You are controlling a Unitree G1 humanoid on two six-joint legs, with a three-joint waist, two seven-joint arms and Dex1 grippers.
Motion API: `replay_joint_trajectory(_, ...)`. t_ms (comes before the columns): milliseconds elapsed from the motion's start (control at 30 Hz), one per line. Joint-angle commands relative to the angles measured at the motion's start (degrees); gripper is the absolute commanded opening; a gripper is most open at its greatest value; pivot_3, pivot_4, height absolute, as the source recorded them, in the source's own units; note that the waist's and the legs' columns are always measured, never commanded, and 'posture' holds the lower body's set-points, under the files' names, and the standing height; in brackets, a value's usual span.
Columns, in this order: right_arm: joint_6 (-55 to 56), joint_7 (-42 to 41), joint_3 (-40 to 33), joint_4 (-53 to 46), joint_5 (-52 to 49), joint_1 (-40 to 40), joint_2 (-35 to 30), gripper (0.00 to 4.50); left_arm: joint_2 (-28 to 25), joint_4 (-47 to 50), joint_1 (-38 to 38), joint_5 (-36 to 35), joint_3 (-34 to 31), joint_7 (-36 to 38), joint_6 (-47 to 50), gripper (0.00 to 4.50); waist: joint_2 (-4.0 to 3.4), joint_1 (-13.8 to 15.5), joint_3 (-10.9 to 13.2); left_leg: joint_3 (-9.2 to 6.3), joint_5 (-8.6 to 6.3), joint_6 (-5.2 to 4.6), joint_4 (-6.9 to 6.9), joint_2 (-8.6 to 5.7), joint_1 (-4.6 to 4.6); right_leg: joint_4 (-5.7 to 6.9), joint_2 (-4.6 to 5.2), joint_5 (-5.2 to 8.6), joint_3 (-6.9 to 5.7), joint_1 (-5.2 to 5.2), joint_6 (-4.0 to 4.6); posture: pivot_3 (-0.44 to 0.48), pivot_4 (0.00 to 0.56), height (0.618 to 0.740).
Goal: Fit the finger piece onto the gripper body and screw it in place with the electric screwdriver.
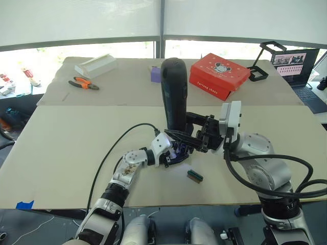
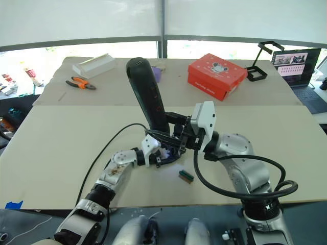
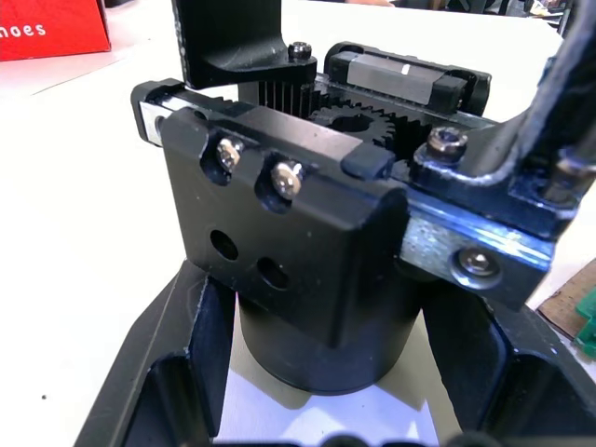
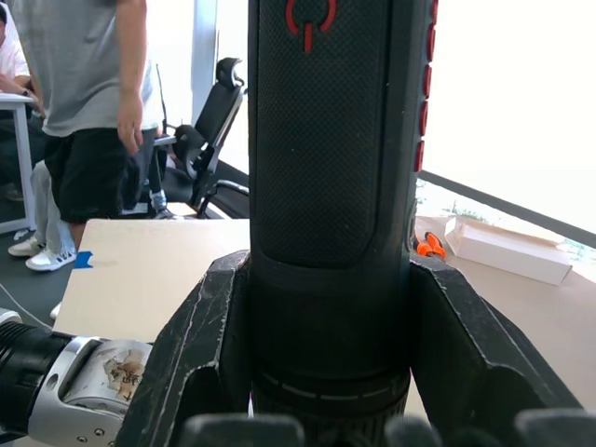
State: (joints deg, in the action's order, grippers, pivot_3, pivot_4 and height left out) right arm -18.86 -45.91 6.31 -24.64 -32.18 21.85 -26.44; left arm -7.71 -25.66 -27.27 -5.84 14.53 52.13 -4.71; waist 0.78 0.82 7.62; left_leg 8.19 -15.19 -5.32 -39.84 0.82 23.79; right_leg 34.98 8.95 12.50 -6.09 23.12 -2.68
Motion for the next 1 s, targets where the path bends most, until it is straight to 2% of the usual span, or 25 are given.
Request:
replay_joint_trajectory(33,-2.74,0.07,3.01,3.95,3.07,-3.13,-0.74,1.91,0.02,0.39,0.57,0.24,1.3,1.22,0.95,2.41,-0.01,-0.01,-0.01,0.0,0.0,0.0,0.0,0.0,0.0,0.0,0.01,0.0,-0.01,0.0,0.0,0.0,0.15,0.74)
replay_joint_trajectory(500,-2.07,-1.34,1.4,3.16,2.37,-1.76,-2.04,1.91,0.06,0.33,0.61,0.14,1.39,1.33,1.24,2.41,-0.01,0.01,-0.05,0.0,-0.02,-0.03,0.0,-0.01,0.0,0.0,0.12,0.01,-0.1,0.01,0.01,0.0,0.15,0.74)
replay_joint_trajectory(800,-2.48,-5.05,-6.27,-4.78,-9.96,3.54,-3.12,1.91,-0.32,-1.11,0.03,1.61,1.78,0.16,2.52,2.41,-0.03,0.18,0.04,0.01,-0.05,-0.13,0.0,-0.04,0.06,-0.02,0.37,0.01,-0.5,0.04,0.01,0.0,0.15,0.74)
replay_joint_trajectory(1000,-6.15,-3.31,-9.9,-9.76,-16.71,7.79,-4.99,1.91,-0.31,-4.0,-1.11,2.99,2.55,-0.78,2.31,2.41,-0.08,0.49,0.09,-0.01,0.14,-0.49,-0.05,-0.07,0.44,0.0,0.51,-0.02,-0.82,0.11,0.02,0.0,0.15,0.74)
